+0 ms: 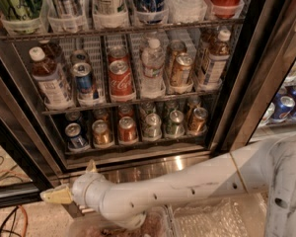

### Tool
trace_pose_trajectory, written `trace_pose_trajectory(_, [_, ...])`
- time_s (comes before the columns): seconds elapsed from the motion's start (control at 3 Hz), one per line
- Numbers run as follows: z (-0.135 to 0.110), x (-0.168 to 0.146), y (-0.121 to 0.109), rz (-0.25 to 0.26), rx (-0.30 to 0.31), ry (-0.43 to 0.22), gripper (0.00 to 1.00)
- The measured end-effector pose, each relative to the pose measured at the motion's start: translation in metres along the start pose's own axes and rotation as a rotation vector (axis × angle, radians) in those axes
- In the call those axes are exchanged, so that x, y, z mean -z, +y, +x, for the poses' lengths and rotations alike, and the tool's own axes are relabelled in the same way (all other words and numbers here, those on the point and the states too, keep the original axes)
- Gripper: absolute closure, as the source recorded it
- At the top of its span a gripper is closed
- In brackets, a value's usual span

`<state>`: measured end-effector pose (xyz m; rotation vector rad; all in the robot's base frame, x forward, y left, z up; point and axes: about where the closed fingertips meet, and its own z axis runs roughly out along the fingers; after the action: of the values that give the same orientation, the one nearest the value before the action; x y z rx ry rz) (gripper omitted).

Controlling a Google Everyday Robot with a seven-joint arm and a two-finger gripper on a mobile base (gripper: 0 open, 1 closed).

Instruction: Pick pepsi can from bottom shelf of fridge

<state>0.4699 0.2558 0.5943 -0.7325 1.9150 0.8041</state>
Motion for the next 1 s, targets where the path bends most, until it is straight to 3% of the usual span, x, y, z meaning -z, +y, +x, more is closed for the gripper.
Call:
trace_pose_trajectory(0.33, [0.015,-0.005,0.024,0.024,0.023,-0.040,0.00])
trace_pose_trajectory(0.67, [0.016,-0.015,0.026,0.093,0.055,-0.091,0.00])
trace_pose_trajectory(1.0, [0.008,-0.013,0.013,0.200,0.088,-0.146,0.00])
